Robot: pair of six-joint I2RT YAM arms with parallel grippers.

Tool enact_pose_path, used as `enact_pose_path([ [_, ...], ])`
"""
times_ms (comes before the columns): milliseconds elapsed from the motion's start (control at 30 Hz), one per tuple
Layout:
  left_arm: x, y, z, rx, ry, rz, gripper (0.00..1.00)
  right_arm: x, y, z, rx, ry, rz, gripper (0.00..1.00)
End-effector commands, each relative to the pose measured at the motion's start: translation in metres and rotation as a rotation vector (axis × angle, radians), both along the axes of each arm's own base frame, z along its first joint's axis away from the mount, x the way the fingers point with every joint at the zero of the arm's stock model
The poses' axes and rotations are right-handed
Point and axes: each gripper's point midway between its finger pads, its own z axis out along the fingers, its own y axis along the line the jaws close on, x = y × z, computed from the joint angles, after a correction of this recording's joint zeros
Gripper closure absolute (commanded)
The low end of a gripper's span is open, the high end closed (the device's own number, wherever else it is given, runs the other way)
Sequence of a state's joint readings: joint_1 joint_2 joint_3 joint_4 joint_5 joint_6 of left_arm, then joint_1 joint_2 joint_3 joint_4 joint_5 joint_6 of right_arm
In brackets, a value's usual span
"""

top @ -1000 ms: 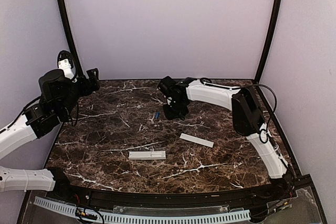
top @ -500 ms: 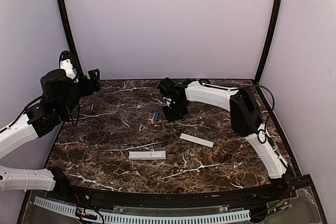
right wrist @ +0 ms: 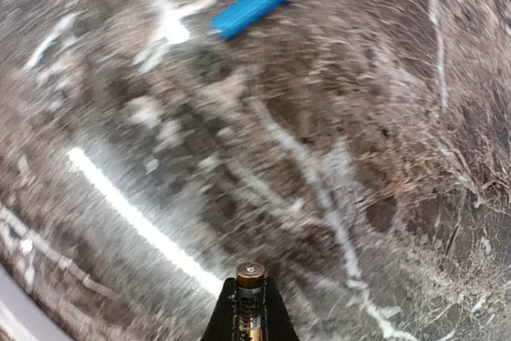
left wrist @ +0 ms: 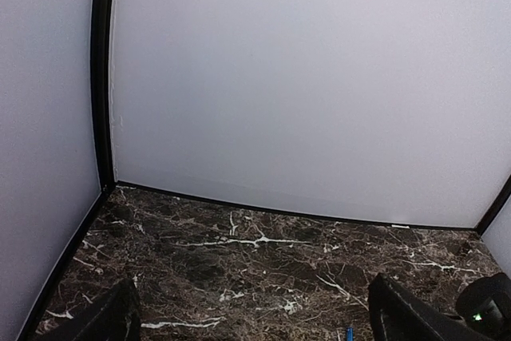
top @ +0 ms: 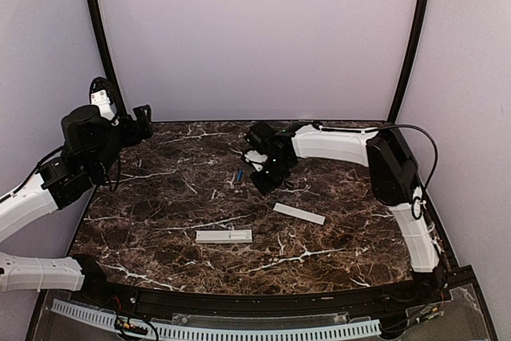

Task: Load the batteries into the remote control
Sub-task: Pick up the battery at the center of the board, then place the battery in the battery compartment.

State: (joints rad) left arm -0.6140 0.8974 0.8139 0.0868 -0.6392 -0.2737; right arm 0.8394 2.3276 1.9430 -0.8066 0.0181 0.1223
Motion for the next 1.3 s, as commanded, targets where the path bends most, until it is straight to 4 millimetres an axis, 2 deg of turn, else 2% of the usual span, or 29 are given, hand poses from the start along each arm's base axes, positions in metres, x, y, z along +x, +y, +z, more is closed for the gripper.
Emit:
enact_pose_path([
  [0,-0.001,0.003,-0.010,0.004,0.023,0.005,0.01,-0.053,0.048,0.071,0.196,-0.114,0.381,1.00],
  [133,0.002,0.001,-0.011,0.002,0.029,0.002,0.01,-0.106,0.063,0.087,0.258,-0.093,0.558,1.00],
  [200,0.003,0.000,-0.011,0.003,0.031,-0.002,0.01,-0.128,0.070,0.087,0.262,-0.093,0.626,1.00],
  [367,0.006,-0.003,-0.011,0.004,0.035,-0.006,0.01,-0.159,0.080,0.075,0.183,-0.133,0.746,1.00],
  [567,0.004,-0.001,-0.017,0.009,0.051,-0.003,0.01,-0.161,0.077,0.059,0.107,-0.141,0.785,1.00],
  [800,0.004,-0.004,-0.049,-0.017,0.122,-0.012,0.01,-0.163,0.081,0.055,0.109,-0.155,0.823,1.00],
  [1000,0.013,-0.019,-0.072,-0.004,0.170,-0.060,0.01,-0.160,0.075,0.033,0.042,-0.146,0.821,1.00],
  [1267,0.018,-0.024,-0.081,0.013,0.170,-0.074,0.01,-0.161,0.073,0.015,-0.029,-0.176,0.848,1.00],
])
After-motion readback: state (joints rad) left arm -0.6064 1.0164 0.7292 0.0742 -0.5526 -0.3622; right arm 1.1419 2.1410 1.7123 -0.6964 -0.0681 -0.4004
